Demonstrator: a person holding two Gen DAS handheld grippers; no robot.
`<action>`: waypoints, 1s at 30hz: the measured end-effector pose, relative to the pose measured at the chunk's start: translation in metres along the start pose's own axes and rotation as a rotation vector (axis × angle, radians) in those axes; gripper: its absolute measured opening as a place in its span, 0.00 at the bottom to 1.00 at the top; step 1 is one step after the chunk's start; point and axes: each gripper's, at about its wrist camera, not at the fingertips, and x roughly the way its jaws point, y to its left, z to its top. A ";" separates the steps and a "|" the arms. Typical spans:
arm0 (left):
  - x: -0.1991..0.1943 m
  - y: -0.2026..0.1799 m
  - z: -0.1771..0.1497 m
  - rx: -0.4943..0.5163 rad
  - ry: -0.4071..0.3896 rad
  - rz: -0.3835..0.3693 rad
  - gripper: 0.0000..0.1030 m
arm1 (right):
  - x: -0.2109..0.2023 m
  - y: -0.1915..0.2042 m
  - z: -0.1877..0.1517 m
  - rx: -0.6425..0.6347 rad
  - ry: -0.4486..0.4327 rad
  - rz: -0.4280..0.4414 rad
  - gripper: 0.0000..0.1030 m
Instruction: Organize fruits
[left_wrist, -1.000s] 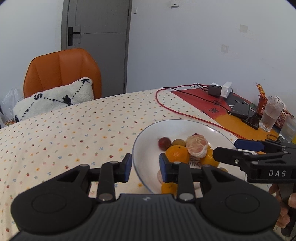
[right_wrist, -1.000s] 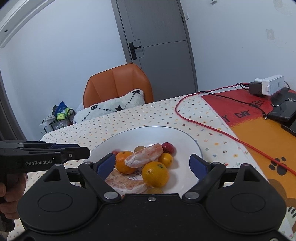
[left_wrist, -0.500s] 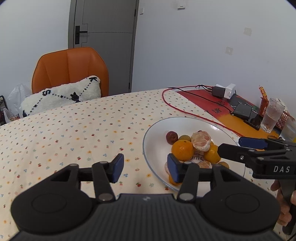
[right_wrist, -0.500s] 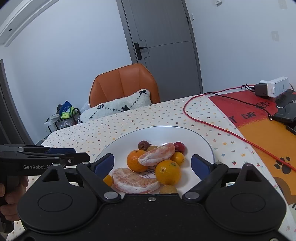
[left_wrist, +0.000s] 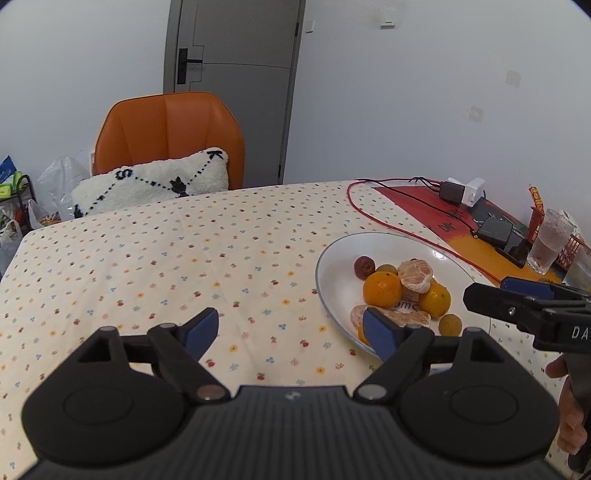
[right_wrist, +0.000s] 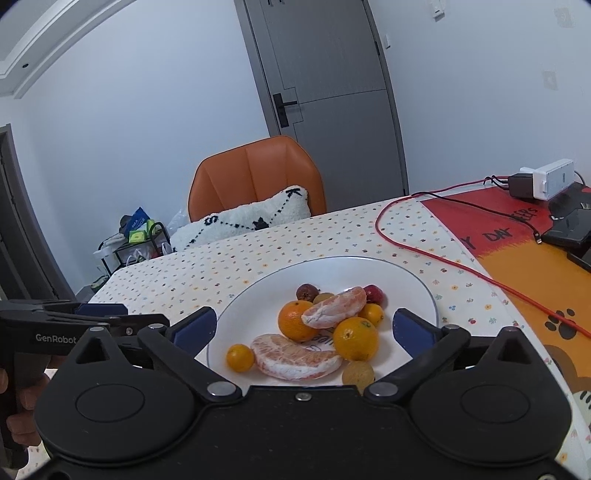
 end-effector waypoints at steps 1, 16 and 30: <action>-0.003 0.002 -0.001 -0.004 -0.002 0.003 0.84 | -0.002 0.002 0.000 0.000 -0.001 0.000 1.00; -0.046 0.023 -0.026 -0.054 -0.030 0.072 0.92 | -0.024 0.035 -0.014 -0.045 0.009 -0.003 1.00; -0.089 0.019 -0.041 -0.027 -0.038 0.068 0.95 | -0.050 0.066 -0.025 -0.085 0.070 0.006 1.00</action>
